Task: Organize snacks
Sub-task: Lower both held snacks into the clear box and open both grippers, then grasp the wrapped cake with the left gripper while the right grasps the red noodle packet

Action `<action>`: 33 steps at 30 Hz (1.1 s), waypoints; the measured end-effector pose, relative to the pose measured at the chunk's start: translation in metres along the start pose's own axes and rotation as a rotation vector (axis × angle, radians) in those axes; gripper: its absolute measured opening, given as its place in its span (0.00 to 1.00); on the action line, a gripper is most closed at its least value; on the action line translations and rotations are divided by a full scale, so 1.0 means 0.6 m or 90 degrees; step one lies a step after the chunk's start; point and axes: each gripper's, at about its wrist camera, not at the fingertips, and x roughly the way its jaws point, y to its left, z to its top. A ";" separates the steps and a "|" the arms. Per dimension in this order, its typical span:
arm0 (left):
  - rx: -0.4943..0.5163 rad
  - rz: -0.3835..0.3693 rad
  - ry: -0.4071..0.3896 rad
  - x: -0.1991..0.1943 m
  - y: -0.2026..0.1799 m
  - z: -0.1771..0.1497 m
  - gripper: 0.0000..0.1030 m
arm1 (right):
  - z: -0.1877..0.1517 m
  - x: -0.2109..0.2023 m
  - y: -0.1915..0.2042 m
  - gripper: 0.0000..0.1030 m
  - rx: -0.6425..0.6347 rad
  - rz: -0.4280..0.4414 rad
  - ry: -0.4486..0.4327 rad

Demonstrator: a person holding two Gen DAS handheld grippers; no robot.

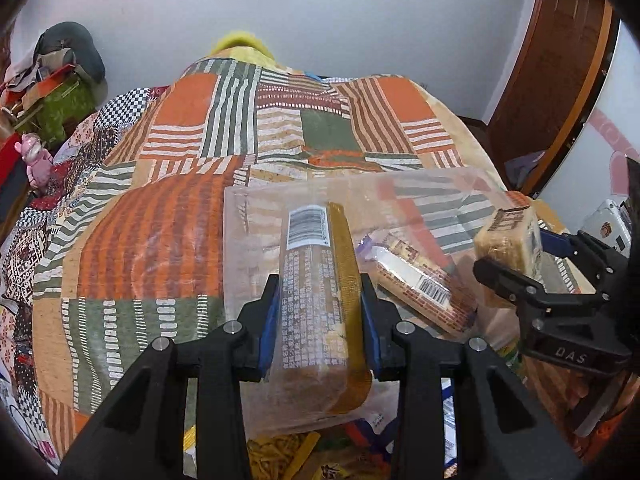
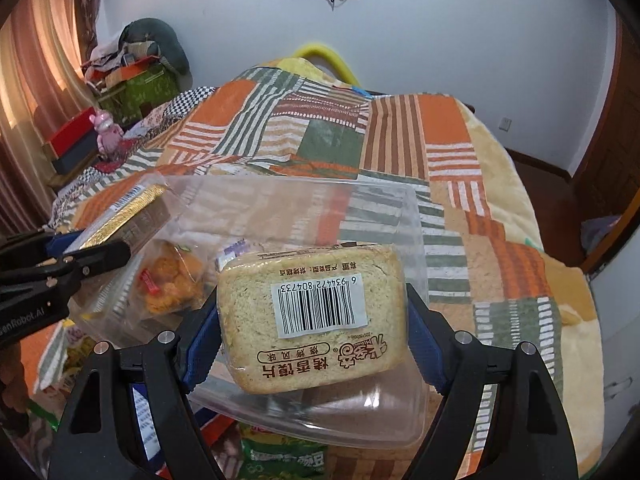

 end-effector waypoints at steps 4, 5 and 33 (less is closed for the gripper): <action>-0.003 0.009 -0.002 -0.002 0.002 -0.001 0.36 | -0.001 0.000 0.007 0.77 -0.013 0.003 0.010; -0.004 0.015 -0.004 -0.004 0.003 -0.002 0.36 | -0.001 0.000 0.008 0.77 -0.013 0.002 0.010; 0.039 0.046 -0.057 -0.221 -0.019 -0.131 0.69 | -0.094 -0.188 0.021 0.81 0.010 0.038 -0.037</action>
